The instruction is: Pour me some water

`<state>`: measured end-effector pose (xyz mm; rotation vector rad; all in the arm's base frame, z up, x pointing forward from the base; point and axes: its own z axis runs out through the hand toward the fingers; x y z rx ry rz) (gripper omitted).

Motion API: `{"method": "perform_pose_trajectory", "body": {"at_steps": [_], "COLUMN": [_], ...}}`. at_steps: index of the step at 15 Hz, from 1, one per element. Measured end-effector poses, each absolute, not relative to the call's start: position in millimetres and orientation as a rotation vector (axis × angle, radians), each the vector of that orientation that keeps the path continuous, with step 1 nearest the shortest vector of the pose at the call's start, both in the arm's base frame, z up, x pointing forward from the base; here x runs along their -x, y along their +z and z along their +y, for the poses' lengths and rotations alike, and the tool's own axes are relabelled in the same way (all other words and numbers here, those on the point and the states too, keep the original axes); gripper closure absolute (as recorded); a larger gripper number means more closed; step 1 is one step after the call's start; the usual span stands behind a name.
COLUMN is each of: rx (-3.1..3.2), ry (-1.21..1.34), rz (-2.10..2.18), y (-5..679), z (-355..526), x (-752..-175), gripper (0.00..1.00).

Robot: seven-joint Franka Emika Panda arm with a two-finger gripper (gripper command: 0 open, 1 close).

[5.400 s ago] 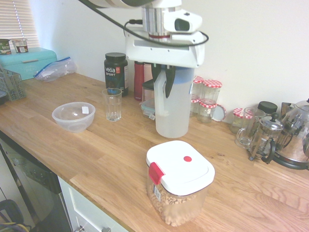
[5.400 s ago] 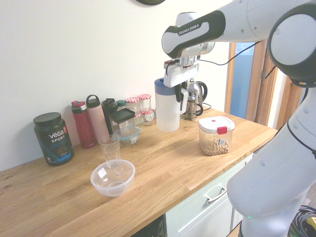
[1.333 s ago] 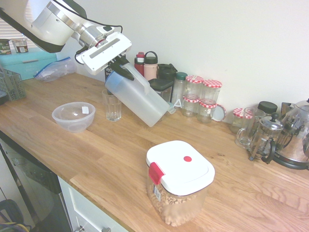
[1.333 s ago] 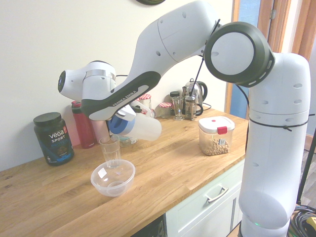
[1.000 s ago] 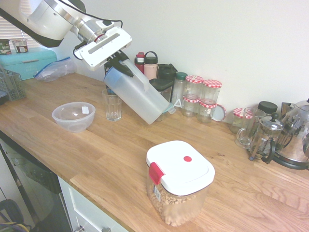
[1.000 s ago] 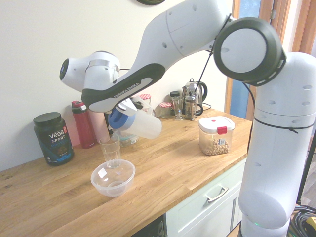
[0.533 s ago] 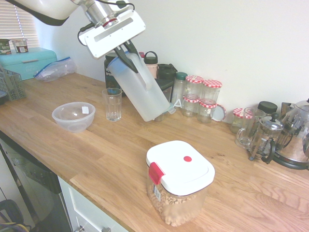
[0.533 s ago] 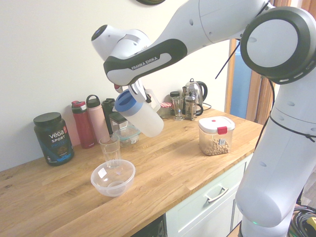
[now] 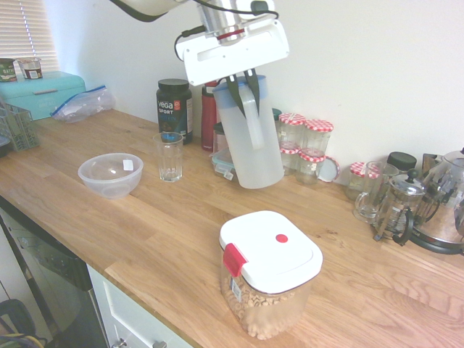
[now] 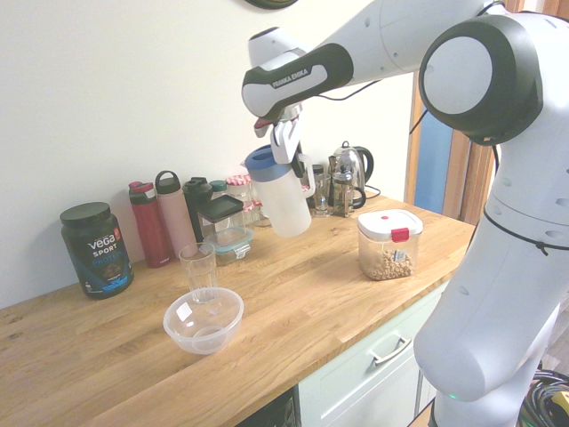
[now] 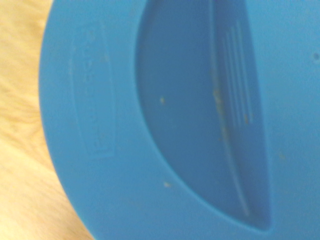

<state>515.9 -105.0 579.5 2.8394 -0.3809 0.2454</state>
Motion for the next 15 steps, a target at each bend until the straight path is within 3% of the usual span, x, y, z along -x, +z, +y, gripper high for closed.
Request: {"method": "perform_pose_trajectory", "body": {"at_steps": [11,15], "rx": [-2.833,-2.814], "ry": [0.413,0.386], "rz": [-1.255,-1.313], "y": [526.6,510.5], "z": [-131.0,-124.0], "x": [-508.5,-490.9], "gripper": [1.0,1.0]}}
